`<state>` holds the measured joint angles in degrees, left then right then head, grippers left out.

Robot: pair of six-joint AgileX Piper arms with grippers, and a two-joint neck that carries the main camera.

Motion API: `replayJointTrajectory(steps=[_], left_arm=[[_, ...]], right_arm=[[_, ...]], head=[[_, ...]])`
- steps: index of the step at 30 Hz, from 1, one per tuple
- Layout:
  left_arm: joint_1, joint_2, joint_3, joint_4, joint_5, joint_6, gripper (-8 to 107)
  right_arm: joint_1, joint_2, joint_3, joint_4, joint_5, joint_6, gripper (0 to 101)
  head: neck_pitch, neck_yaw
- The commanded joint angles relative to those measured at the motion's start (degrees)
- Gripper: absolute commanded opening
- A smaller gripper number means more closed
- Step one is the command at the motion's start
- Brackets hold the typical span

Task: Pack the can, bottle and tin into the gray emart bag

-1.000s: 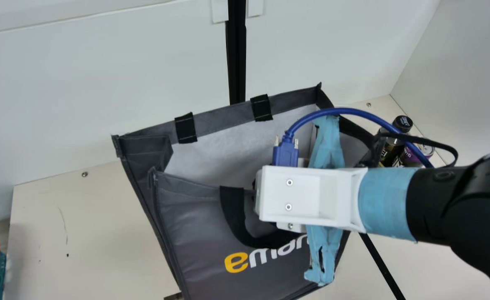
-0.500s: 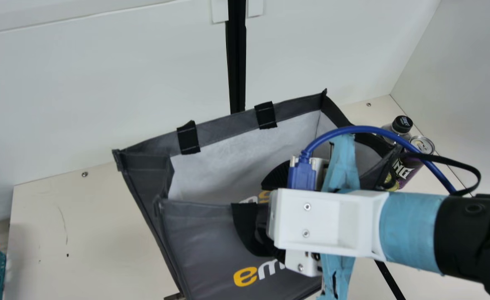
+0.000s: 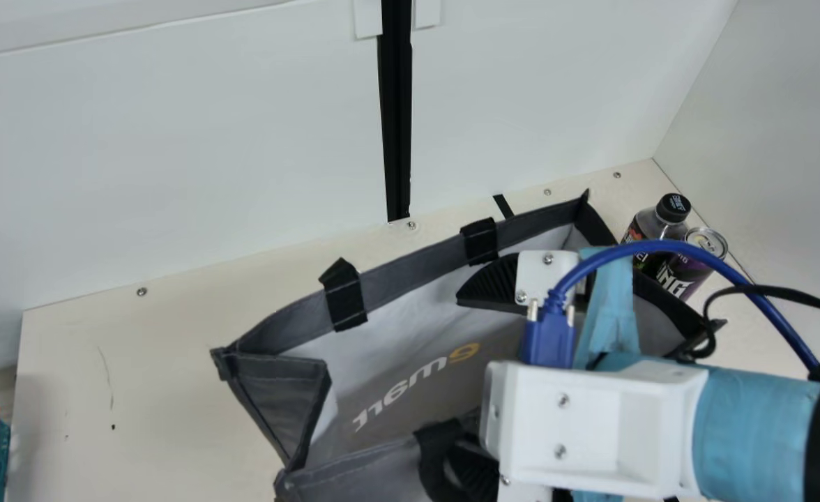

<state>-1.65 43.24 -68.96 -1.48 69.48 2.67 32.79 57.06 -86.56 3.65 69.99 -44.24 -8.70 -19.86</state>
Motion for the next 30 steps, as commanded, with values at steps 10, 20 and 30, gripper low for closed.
replayJointTrajectory(steps=[10, 20, 30], left_arm=[[0.0, 0.0, 0.0, 0.0, 0.0, 0.0, 90], [0.0, 0.0, 0.0, 0.0, 0.0, 0.0, 90], [0.0, 0.0, 0.0, 0.0, 0.0, 0.0, 90]], right_arm=[[2.7, -2.6, 0.3, -3.1, -0.1, 2.5, 91], [4.1, -4.6, -0.7, -4.2, -0.1, 4.2, 91], [4.5, -6.1, -3.1, -4.8, -0.1, 7.1, 91]], head=[[-1.3, -0.1], [-1.3, -0.1], [-1.3, -0.1]])
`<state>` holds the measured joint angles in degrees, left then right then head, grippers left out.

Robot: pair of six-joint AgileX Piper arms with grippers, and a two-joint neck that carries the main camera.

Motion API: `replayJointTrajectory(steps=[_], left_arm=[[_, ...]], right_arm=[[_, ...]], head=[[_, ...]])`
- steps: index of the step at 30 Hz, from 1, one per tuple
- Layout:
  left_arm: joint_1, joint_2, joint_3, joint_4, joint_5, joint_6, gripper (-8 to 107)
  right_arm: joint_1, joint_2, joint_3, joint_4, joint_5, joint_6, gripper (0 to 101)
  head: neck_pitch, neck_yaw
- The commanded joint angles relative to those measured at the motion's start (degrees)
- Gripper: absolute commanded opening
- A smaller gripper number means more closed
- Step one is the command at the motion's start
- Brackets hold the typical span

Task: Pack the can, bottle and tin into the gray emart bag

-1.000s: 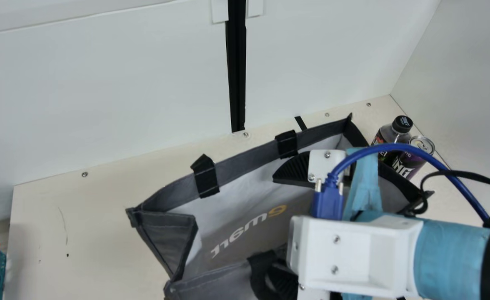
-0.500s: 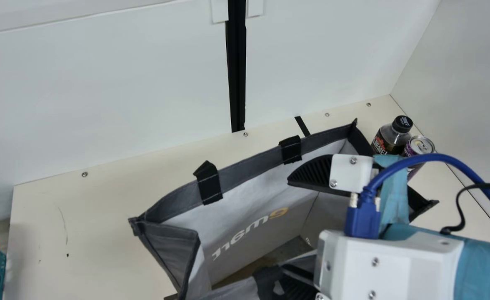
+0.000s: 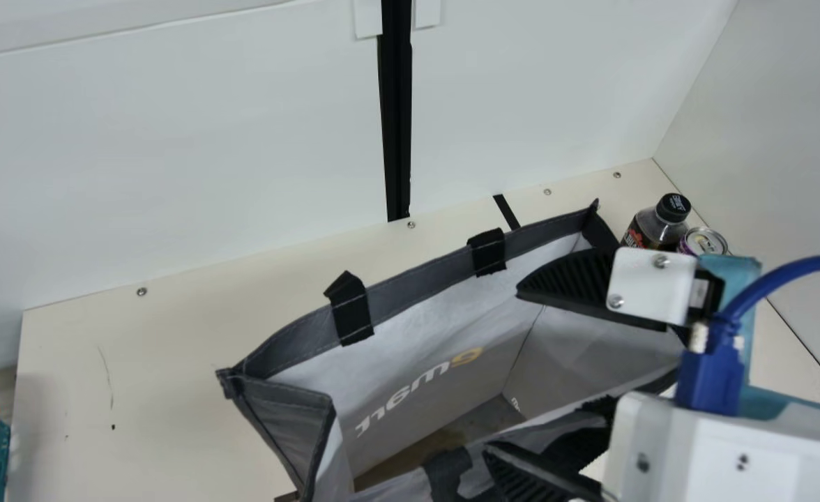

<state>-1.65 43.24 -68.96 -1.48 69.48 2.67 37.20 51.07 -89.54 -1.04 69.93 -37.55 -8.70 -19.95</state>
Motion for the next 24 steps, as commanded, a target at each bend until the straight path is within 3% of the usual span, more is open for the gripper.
replayJointTrajectory(steps=[1, 14, 24], left_arm=[[0.0, 0.0, 0.0, 0.0, 0.0, 0.0, 90], [0.0, 0.0, 0.0, 0.0, 0.0, 0.0, 90], [0.0, 0.0, 0.0, 0.0, 0.0, 0.0, 90]], right_arm=[[0.0, -0.2, -0.4, -0.2, 0.0, 0.8, 91], [-0.5, -0.5, -5.6, -3.6, 0.0, 7.3, 91], [-6.4, 1.5, -9.2, -7.5, 0.0, 12.2, 91]], head=[[-1.3, 0.0], [-1.3, 0.0], [-1.3, 0.0]])
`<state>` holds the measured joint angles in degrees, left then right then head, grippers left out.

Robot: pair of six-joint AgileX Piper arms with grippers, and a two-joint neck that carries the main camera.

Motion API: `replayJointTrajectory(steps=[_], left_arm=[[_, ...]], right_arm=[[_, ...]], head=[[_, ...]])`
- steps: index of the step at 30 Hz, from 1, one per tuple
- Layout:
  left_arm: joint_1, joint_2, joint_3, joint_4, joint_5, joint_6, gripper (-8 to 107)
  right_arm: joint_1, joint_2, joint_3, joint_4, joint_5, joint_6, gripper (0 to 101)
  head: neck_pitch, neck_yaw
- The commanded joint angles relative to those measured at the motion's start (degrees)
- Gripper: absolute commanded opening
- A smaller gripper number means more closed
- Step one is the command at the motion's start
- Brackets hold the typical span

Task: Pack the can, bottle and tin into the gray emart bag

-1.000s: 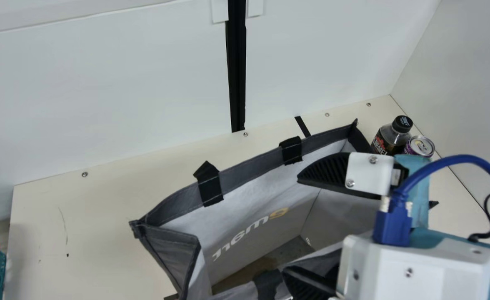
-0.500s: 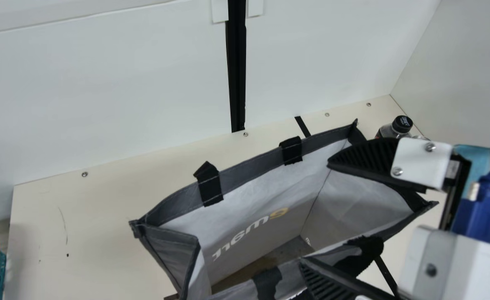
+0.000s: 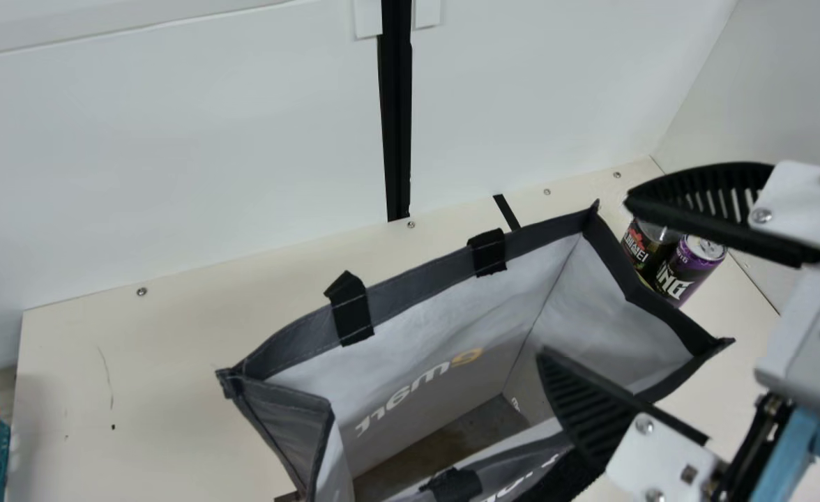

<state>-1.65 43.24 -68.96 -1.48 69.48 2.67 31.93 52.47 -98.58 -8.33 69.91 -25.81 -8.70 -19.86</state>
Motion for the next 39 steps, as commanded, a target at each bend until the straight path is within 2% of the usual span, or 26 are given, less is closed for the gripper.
replayJointTrajectory(steps=[1, 8, 17, 28, 34, 39], left_arm=[[0.0, 0.0, 0.0, 0.0, 0.0, 0.0, 90], [0.0, 0.0, 0.0, 0.0, 0.0, 0.0, 90], [0.0, 0.0, 0.0, 0.0, 0.0, 0.0, 90], [0.0, 0.0, 0.0, 0.0, 0.0, 0.0, 90], [0.0, 0.0, 0.0, 0.0, 0.0, 0.0, 90], [0.0, 0.0, 0.0, 0.0, 0.0, 0.0, 90]], right_arm=[[-2.0, 0.4, -0.5, -0.4, 0.0, 0.8, 91], [-8.7, 2.8, -2.8, -0.7, 0.0, 2.7, 91], [-20.9, 6.7, -5.8, 3.7, 0.0, 2.1, 91], [-41.5, 12.4, -9.1, 17.4, 0.0, -4.2, 91], [-52.4, 14.9, -8.5, 25.4, 0.0, -8.7, 91], [-58.7, 16.4, -7.2, 29.3, 0.0, -11.1, 91]], head=[[-1.3, -0.1], [-1.3, -0.1], [-1.3, -0.1], [-1.3, -0.1], [-1.3, -0.1], [-1.3, -0.1]])
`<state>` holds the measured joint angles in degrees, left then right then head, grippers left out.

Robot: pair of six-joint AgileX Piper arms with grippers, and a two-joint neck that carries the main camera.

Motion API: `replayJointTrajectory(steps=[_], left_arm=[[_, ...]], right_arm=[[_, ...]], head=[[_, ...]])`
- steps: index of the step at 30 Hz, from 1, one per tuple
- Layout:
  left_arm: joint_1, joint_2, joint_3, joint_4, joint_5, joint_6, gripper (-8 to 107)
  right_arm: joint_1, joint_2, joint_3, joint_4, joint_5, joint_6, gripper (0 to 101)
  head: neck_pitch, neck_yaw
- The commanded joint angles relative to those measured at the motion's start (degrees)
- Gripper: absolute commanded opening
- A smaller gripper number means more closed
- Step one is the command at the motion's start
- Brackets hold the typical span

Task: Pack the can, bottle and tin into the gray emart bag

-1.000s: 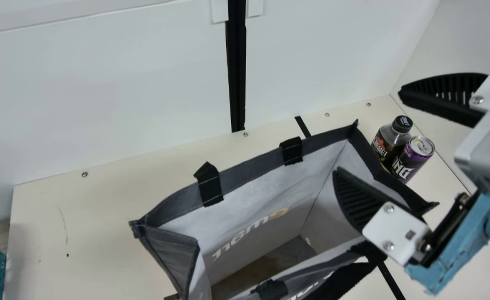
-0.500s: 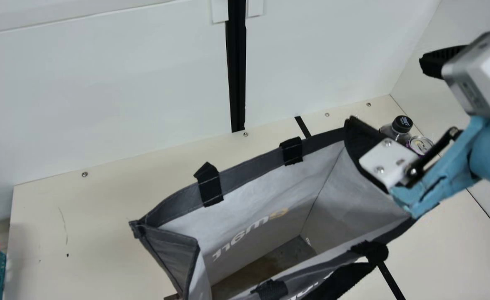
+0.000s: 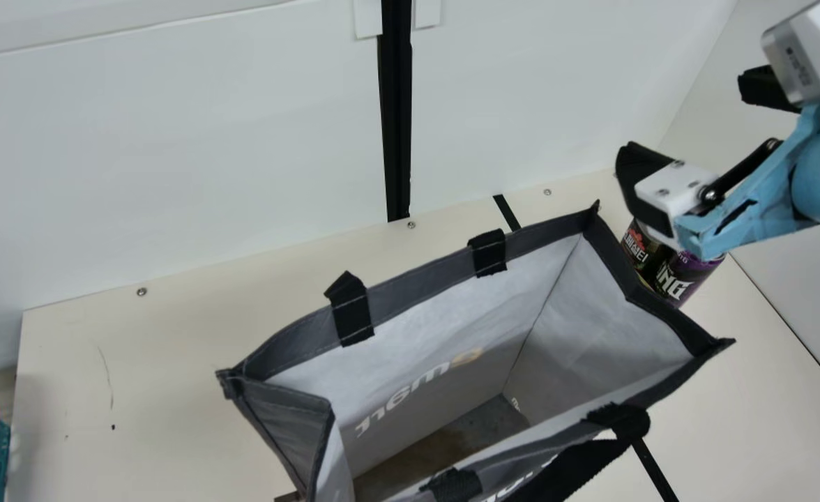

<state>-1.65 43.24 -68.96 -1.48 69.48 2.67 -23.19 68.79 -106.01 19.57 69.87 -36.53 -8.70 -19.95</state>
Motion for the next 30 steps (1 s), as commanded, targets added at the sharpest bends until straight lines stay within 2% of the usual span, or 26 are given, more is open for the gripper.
replayJointTrajectory(steps=[1, 9, 30], left_arm=[[0.0, 0.0, 0.0, 0.0, 0.0, 0.0, 90], [0.0, 0.0, 0.0, 0.0, 0.0, 0.0, 90], [0.0, 0.0, 0.0, 0.0, 0.0, 0.0, 90]], right_arm=[[-4.6, 0.3, 0.6, 2.0, 0.0, -0.7, 91], [-8.8, 1.5, 3.3, 2.6, 0.0, -0.7, 91], [-9.2, 0.8, 11.1, -5.6, 0.0, 5.9, 91]], head=[[-1.3, 0.0], [-1.3, 0.0], [-1.3, 0.0]])
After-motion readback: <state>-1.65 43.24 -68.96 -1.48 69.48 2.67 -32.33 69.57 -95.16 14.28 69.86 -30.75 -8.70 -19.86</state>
